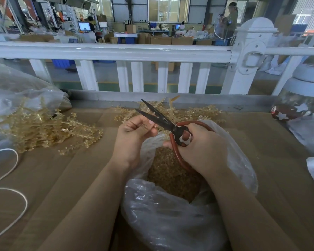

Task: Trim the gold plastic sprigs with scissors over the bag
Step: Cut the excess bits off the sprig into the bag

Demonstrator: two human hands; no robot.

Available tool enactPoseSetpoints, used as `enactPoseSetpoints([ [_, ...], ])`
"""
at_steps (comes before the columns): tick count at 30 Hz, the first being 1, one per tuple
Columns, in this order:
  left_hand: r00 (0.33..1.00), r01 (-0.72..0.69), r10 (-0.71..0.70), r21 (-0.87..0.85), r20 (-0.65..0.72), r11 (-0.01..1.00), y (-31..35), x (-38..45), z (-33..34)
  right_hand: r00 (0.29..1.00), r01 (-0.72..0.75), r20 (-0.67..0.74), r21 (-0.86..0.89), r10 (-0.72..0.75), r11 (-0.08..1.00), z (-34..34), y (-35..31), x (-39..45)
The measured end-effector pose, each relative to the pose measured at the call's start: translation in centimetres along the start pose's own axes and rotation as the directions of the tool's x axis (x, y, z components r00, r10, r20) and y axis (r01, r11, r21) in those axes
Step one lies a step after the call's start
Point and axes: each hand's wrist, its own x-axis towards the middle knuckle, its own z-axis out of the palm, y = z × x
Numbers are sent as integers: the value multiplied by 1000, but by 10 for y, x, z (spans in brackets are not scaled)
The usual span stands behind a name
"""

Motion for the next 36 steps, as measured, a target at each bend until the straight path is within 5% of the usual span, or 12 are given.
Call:
enactPoseSetpoints([
  [5,1000,2,-2,5,11,1000,4,-1,2,1000,-2,-19,63,3,998,0,-1,0],
  [12,999,-45,50,239,-14,970,5,-2,1,1000,-2,-23,50,3,999,2,-1,0],
  [20,994,-84,92,144,-53,986,8,-3,6,1000,25,-20,23,-24,999,1,3,0],
  [24,979,-124,155,211,-134,970,8,-4,6,999,24,-24,11,-24,1000,1,2,0],
  [36,974,-169,209,343,-83,924,10,-5,6,997,40,-63,77,-35,996,2,2,0],
])
